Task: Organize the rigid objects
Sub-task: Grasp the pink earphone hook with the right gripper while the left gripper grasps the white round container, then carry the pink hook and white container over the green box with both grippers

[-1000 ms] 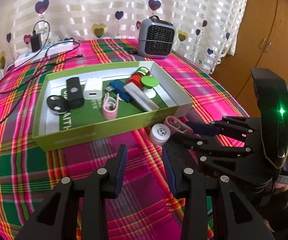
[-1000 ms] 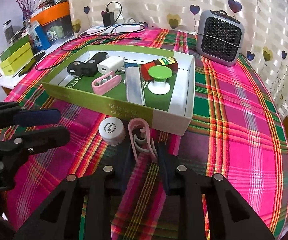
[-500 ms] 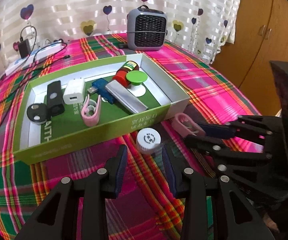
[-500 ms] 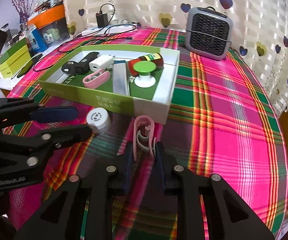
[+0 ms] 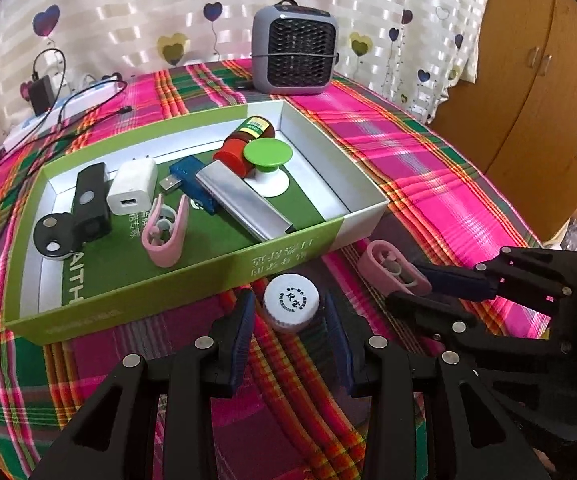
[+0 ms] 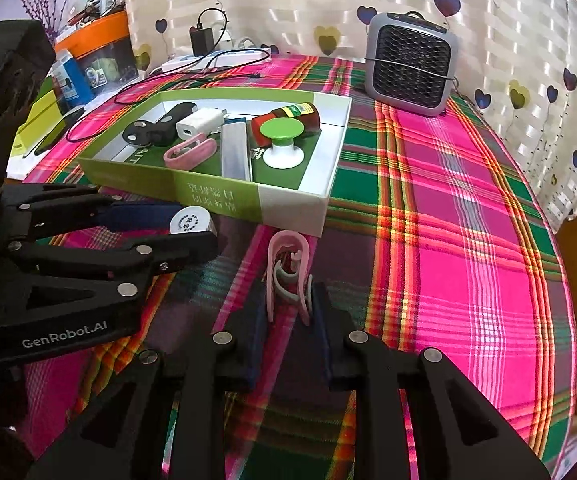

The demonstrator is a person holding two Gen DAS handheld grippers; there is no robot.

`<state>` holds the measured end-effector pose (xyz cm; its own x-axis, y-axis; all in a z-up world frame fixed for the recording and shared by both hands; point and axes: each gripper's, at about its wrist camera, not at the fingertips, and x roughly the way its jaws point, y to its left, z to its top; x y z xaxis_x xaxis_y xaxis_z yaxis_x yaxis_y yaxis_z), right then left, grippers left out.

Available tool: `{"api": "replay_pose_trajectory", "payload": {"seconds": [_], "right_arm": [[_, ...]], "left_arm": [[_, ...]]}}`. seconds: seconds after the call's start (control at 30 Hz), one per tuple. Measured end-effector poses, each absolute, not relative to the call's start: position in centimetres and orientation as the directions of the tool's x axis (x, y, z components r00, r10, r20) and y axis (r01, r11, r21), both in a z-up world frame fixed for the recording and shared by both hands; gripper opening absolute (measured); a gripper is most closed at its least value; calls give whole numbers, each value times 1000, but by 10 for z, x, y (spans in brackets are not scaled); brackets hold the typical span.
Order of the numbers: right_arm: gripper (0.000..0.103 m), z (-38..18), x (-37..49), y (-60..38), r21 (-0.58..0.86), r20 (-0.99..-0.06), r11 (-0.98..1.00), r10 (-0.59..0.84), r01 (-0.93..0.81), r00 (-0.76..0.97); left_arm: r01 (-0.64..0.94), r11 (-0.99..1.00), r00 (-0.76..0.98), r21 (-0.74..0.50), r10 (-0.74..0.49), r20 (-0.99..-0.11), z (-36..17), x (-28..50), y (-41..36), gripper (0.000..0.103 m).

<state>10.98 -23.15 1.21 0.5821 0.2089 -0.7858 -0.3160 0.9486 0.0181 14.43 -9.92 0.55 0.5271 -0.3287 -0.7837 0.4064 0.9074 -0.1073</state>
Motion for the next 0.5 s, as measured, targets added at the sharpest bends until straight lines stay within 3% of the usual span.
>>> {"api": "replay_pose_trajectory", "payload": {"seconds": [0.3,0.4,0.5], "right_arm": [[23,12,110,-232,19,-785,949,210,-316,583],[23,12,109,-232,19,-785,948,210,-316,583],[23,12,109,-232,19,-785,949,210,-316,583]], "left_arm": [[400,907,530,-128,-343,-775,5,147,-98,34],[401,907,529,-133,-347,-774,5,147,-97,27],[399,907,530,-136,-349,-773,5,147,-97,27]]}}
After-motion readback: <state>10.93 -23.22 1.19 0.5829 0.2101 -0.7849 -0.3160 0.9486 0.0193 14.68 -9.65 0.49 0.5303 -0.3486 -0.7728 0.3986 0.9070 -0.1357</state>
